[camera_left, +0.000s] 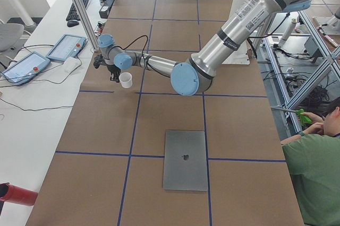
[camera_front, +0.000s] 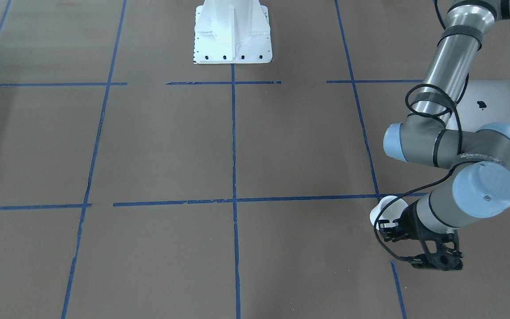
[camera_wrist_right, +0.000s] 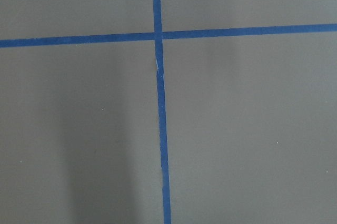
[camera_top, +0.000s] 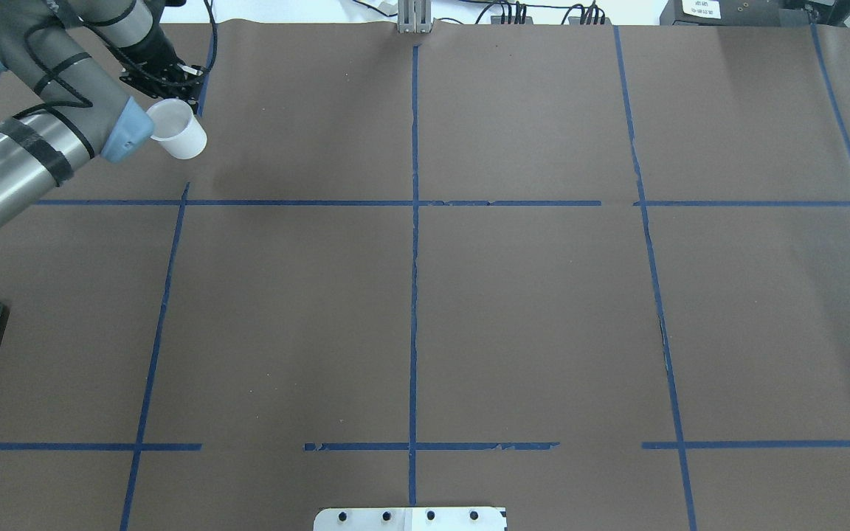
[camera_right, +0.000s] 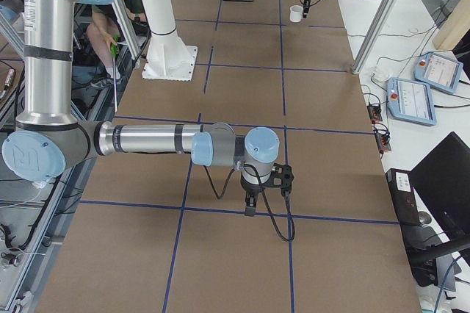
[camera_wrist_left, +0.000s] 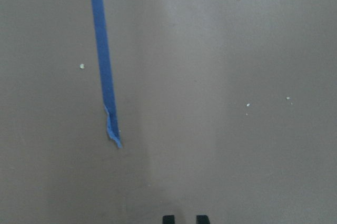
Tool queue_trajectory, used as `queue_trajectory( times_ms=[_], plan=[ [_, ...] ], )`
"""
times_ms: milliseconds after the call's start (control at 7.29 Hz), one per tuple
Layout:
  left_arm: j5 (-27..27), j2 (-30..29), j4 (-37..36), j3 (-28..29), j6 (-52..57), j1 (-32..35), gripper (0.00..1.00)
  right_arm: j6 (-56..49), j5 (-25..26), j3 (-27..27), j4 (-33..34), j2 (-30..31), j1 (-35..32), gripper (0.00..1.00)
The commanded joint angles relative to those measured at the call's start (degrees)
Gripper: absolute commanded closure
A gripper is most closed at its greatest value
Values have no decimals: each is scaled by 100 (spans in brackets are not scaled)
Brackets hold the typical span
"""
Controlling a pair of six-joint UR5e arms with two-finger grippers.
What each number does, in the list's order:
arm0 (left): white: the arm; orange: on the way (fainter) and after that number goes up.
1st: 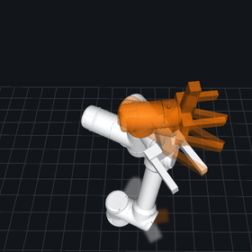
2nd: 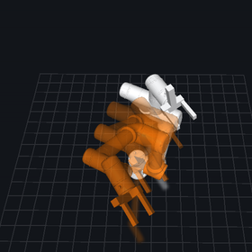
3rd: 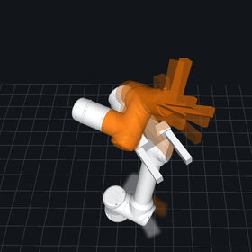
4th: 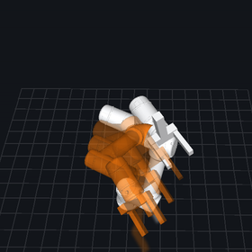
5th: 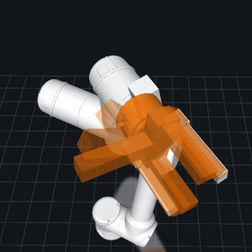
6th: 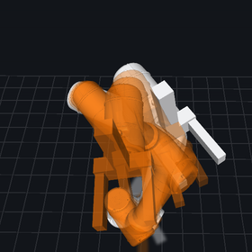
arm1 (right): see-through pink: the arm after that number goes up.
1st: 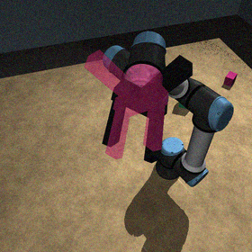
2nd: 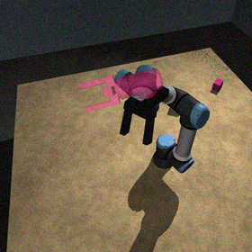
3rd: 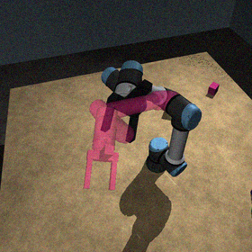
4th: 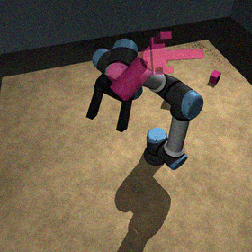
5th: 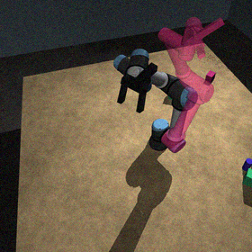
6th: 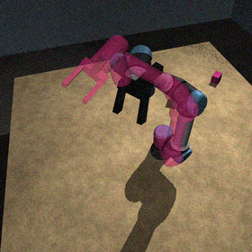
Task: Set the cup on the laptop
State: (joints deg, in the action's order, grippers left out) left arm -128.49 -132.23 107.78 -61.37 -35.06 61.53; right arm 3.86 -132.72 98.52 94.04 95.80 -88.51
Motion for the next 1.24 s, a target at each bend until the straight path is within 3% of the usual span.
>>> queue_trajectory(
  times_ms=[0,275,549,686,824,1098],
  plan=[
    [-36,1062,-897,-1572,638,463,100,0,0,0,0,0,0,0],
    [-45,2362,-979,-2717,903,667,100,0,0,0,0,0,0,0],
    [-36,3733,-839,-3475,921,710,100,0,0,0,0,0,0,0],
    [-45,4480,-377,-3757,913,798,100,0,0,0,0,0,0,0],
    [-62,5174,359,-3777,869,903,100,0,0,0,0,0,0,0],
    [-54,5812,1477,-3551,329,904,100,0,0,0,0,0,0,0]
  ],
)
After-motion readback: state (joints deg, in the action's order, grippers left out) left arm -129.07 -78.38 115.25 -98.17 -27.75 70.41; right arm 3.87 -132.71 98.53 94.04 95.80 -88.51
